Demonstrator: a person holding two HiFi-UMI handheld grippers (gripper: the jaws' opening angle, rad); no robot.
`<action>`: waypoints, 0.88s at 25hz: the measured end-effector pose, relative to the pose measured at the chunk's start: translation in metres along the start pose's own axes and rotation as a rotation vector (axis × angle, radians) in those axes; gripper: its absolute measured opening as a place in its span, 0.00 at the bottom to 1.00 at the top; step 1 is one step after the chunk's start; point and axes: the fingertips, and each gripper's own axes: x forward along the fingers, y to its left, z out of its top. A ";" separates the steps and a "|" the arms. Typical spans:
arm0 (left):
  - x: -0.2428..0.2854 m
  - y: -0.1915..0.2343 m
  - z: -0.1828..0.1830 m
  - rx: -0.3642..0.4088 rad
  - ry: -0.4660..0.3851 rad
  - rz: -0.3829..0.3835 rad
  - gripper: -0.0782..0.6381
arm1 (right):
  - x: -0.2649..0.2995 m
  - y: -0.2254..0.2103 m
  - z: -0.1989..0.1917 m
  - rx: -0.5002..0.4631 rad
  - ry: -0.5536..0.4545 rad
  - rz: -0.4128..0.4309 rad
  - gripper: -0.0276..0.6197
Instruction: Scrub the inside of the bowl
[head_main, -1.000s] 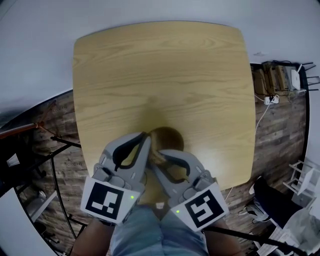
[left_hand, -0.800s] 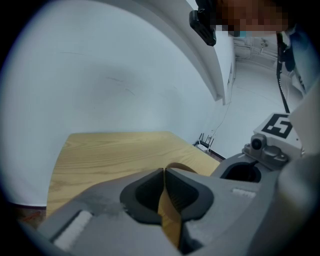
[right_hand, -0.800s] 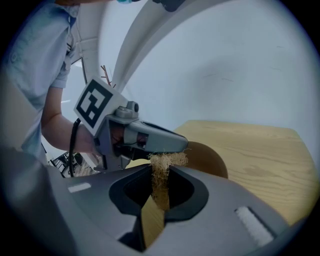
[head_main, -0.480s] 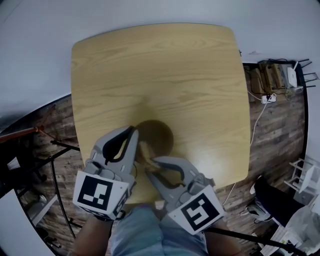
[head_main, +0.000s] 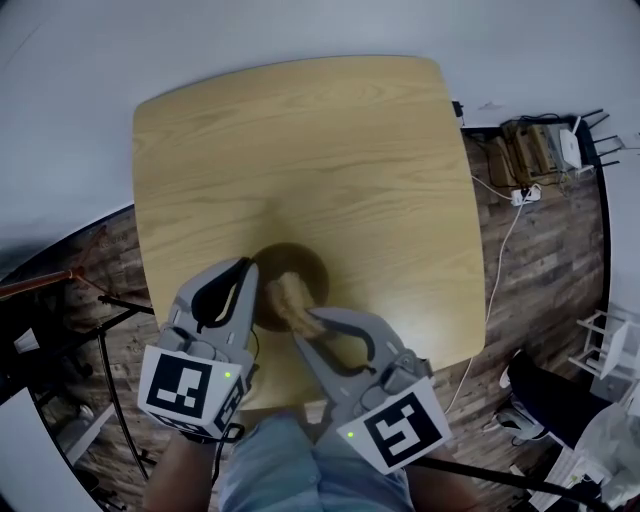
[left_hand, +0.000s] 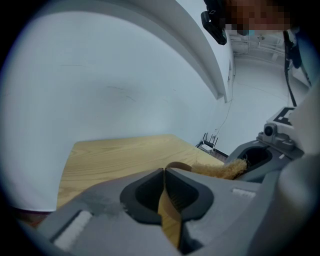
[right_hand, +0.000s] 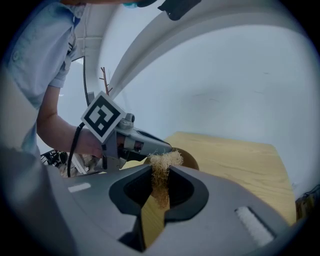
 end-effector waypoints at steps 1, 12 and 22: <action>0.000 -0.003 0.000 0.004 0.002 -0.005 0.16 | 0.001 -0.002 0.000 -0.008 0.003 -0.006 0.14; 0.007 0.003 -0.008 0.005 0.038 -0.026 0.16 | 0.027 -0.026 -0.011 -0.093 0.085 -0.092 0.14; 0.010 0.014 -0.006 -0.036 0.040 -0.025 0.16 | 0.047 -0.020 -0.034 -0.034 0.207 -0.047 0.14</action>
